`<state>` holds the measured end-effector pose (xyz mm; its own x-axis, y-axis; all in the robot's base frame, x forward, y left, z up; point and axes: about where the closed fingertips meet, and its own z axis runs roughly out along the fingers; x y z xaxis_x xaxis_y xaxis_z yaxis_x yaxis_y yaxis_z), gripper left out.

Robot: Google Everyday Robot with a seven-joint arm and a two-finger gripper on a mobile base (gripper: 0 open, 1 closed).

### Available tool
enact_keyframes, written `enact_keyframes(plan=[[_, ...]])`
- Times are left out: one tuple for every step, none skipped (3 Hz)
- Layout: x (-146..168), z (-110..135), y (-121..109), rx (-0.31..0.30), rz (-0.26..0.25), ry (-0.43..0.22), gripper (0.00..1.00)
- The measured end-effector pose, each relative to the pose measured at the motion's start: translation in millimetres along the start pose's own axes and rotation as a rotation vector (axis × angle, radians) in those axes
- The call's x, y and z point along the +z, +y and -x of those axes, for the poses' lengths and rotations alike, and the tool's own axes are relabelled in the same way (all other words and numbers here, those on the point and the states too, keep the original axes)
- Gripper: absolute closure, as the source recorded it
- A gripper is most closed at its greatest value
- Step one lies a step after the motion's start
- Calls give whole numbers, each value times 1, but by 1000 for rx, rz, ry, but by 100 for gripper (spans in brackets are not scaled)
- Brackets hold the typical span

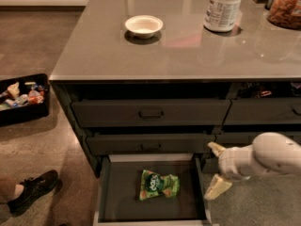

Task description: Pick green rice chip bag from bottom drawer and place on counter

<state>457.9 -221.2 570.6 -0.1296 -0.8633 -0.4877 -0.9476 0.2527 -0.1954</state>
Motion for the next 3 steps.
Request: enact_keyframes(plan=[[21,-9,12,22,38,-15,0],[21,-9,12,22,38,-15,0],[32,-16,16,53,21,0,0]])
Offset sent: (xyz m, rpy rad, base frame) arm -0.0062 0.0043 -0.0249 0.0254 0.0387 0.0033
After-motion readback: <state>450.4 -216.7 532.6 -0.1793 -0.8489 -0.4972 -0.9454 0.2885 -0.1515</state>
